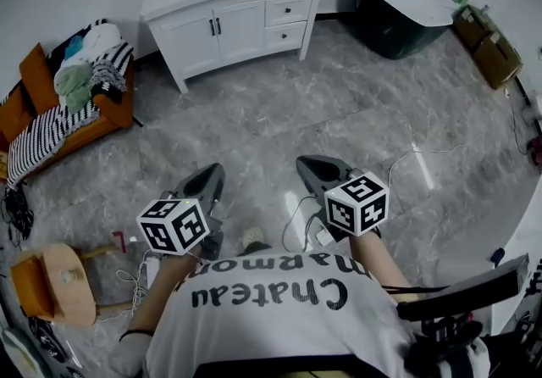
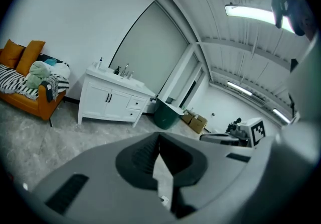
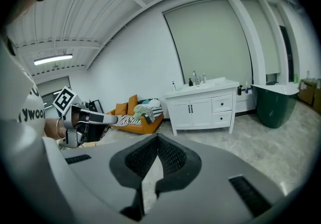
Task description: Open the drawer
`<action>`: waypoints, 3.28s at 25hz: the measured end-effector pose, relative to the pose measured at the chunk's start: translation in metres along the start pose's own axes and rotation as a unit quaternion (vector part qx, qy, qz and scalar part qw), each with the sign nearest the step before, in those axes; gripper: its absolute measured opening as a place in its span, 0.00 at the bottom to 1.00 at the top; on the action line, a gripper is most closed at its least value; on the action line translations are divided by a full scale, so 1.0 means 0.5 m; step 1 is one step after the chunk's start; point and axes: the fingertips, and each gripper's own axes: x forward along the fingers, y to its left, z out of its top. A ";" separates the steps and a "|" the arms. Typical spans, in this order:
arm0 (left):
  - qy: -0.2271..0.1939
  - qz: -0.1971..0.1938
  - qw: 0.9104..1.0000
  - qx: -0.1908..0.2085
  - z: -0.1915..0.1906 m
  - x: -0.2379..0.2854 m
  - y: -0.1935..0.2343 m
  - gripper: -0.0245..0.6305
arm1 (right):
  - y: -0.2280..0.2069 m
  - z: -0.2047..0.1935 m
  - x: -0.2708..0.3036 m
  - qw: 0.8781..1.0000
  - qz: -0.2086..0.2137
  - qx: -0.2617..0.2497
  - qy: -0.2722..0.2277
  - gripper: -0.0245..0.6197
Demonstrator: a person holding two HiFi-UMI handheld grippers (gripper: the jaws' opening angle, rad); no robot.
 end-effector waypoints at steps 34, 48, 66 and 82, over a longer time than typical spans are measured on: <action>0.018 -0.030 0.999 0.031 0.085 0.057 0.171 0.05 | -0.029 0.072 0.202 0.998 -0.023 -0.039 0.034 0.05; 0.027 -0.028 0.999 0.027 0.081 0.128 0.163 0.05 | -0.098 0.066 0.218 0.998 -0.026 -0.033 0.037 0.05; 0.028 0.002 1.000 0.000 0.245 0.427 0.181 0.05 | -0.417 0.227 0.344 0.998 -0.009 -0.042 0.044 0.05; 0.030 0.031 0.999 -0.024 0.336 0.632 0.198 0.05 | -0.636 0.299 0.427 0.997 0.013 -0.047 0.067 0.05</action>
